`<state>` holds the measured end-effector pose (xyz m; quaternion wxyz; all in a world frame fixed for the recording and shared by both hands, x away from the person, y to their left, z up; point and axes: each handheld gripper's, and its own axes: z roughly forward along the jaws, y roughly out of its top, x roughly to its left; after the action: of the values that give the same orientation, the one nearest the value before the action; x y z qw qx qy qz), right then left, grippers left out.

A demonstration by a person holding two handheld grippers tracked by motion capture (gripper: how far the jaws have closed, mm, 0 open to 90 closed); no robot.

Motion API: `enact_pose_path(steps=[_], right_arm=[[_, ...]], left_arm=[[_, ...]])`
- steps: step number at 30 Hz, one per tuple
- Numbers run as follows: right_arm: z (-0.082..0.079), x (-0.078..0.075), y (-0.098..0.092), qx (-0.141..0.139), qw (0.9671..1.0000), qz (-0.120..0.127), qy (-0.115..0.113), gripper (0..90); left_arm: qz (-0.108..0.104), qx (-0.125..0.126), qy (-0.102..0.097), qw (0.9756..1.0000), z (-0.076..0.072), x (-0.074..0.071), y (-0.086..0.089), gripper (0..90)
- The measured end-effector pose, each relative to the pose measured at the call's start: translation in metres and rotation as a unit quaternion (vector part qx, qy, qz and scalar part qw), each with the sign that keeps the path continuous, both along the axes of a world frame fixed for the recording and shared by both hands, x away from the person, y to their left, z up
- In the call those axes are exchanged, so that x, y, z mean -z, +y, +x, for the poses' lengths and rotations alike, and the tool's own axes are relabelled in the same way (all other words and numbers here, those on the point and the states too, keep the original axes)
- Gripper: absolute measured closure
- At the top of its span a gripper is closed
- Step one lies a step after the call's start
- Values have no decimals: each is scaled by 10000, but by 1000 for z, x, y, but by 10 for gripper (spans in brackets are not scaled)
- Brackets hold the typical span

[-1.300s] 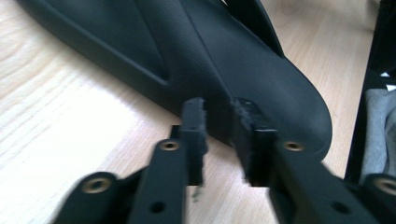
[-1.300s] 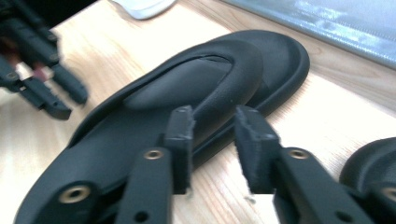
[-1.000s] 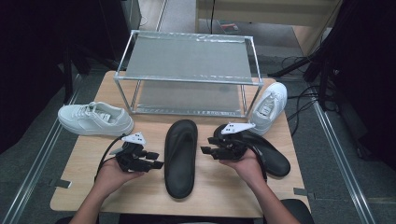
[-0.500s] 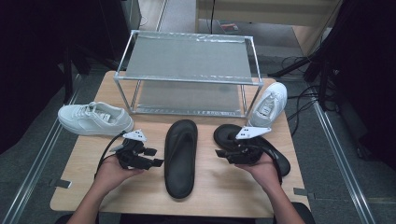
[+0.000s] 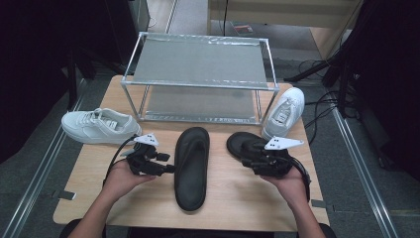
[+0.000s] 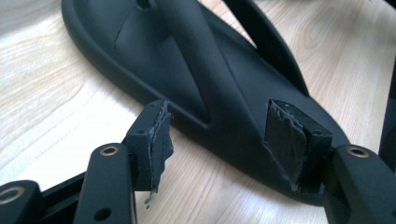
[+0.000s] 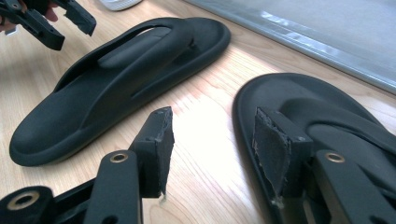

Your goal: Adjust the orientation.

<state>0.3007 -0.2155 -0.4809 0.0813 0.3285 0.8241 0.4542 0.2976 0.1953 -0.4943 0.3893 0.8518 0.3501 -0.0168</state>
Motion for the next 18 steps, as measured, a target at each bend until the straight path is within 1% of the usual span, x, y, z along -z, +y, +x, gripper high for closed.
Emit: enact_pose_path(steps=[1, 7, 8, 9, 13, 15, 18], right_arm=[[-1, 0, -2, 39, 10000, 12, 3, 496], [-5, 0, -17, 253, 9997, 37, -8, 509], [-6, 1, -20, 280, 9996, 50, -31, 511], [-7, 0, -22, 307, 9995, 50, -25, 511], [-9, 0, -30, 418, 9991, 51, -43, 517], [-9, 0, -34, 486, 9988, 52, -45, 520], [-10, 0, -40, 573, 9983, 70, -40, 523]], left_arm=[[9, 13, -25, 10000, 1, 0, -1, 407], [15, 64, -12, 10000, 7, 0, -5, 408], [-24, 64, -13, 10000, 7, 0, -6, 408], [-43, 67, 4, 10000, 9, 1, -5, 408], [34, 40, 146, 9999, 13, 5, -4, 409], [-4, 19, 135, 9999, 14, 5, -4, 410], [16, 25, 97, 9999, 13, 6, -5, 410]])
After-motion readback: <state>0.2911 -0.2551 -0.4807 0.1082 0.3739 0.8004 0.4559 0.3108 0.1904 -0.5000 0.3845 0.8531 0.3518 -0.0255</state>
